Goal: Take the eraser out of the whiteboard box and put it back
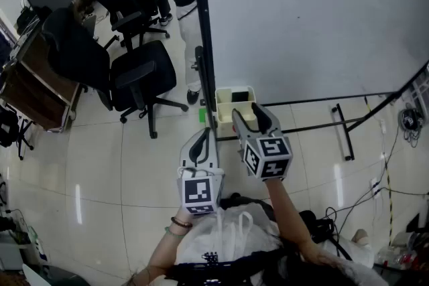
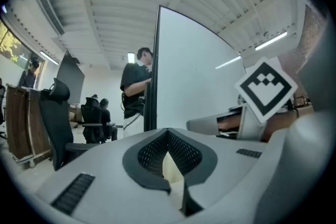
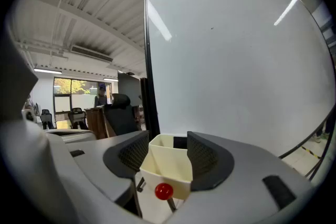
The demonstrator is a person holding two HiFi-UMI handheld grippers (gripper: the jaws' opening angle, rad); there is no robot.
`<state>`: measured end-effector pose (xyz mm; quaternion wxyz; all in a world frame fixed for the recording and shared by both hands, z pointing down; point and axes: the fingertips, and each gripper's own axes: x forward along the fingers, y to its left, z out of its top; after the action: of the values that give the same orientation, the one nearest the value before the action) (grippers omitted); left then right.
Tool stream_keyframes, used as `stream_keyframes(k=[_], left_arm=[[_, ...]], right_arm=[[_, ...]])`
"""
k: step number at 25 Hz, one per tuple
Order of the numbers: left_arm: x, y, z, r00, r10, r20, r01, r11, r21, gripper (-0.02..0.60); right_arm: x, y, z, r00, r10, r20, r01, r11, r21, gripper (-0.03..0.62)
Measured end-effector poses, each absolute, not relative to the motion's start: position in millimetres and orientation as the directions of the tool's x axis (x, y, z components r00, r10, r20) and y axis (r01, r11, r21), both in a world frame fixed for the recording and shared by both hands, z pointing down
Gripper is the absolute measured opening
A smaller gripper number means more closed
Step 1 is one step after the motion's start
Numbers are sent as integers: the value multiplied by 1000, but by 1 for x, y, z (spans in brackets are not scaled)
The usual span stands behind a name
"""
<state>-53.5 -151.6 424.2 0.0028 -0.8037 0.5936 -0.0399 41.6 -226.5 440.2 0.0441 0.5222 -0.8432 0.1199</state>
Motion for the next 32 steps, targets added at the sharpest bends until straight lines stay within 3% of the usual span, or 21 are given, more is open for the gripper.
stream_keyframes(k=[11,18,22,32], left_arm=[[-81,-160,415,267,-962,56,-962,-269,-41,3],[-88,-165,420,264,-962,66,-964,-265,-17,3],[-87,-168,418,270,-961,60,-962,-272,-20,3],[-86,-166,411,271,-962,28,-962,-270,50,3]], right_arm=[[36,-296,483,-279,-836,472,-948,319,4,308],[30,-306,482,-214,-802,557,-954,294,57,259],[34,-306,482,-208,-817,538,-958,280,55,255],[41,-255,386,-302,-908,290,-935,342,97,253]])
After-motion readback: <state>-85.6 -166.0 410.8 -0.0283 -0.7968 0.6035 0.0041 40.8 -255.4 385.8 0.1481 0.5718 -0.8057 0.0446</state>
